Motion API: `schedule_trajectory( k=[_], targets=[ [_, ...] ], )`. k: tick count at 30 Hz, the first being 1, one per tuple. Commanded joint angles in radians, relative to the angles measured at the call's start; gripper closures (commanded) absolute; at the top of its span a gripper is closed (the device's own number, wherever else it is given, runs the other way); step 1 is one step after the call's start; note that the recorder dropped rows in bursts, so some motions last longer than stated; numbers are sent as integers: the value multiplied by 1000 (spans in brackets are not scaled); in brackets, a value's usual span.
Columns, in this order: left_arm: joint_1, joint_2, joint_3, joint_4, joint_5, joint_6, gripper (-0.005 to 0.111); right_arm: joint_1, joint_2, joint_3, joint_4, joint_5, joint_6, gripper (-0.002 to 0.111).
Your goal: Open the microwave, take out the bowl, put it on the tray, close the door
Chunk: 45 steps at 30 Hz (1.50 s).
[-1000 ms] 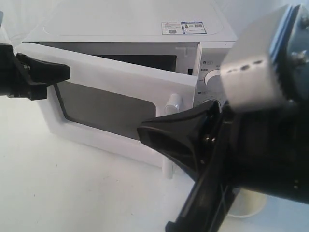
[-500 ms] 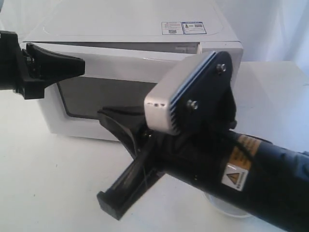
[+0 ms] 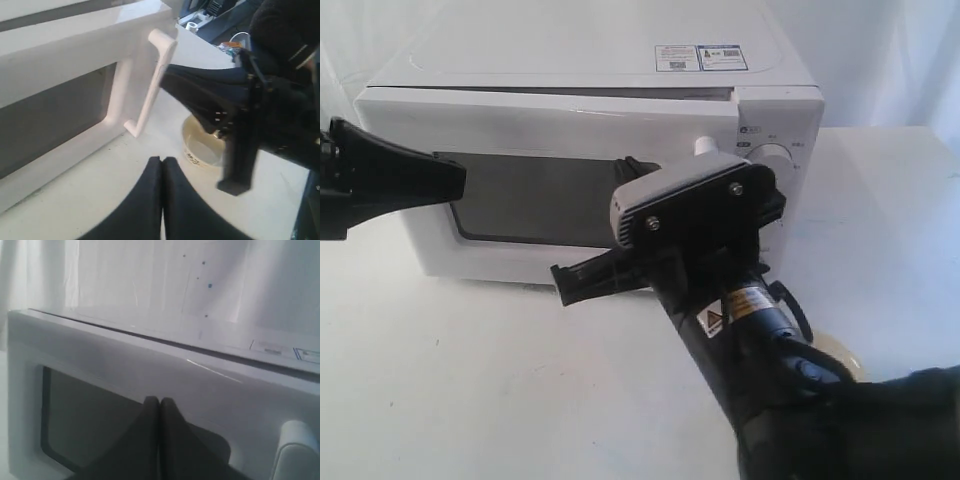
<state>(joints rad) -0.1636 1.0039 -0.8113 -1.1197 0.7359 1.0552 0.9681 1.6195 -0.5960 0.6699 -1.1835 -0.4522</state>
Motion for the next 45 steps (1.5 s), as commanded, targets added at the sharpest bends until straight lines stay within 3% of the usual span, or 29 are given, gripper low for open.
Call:
schedule_trajectory(
  k=[1, 33, 45],
  targets=[
    [-3, -19, -4, -6, 86, -11, 107, -15, 92, -75, 35, -38, 10, 108],
    [-3, -19, -3, -2, 151, -44, 107, -172, 290, -344, 47, -38, 12, 108],
    [-3, -19, -3, 6, 146, -56, 107, -172, 293, -372, 40, -38, 12, 108]
  ],
)
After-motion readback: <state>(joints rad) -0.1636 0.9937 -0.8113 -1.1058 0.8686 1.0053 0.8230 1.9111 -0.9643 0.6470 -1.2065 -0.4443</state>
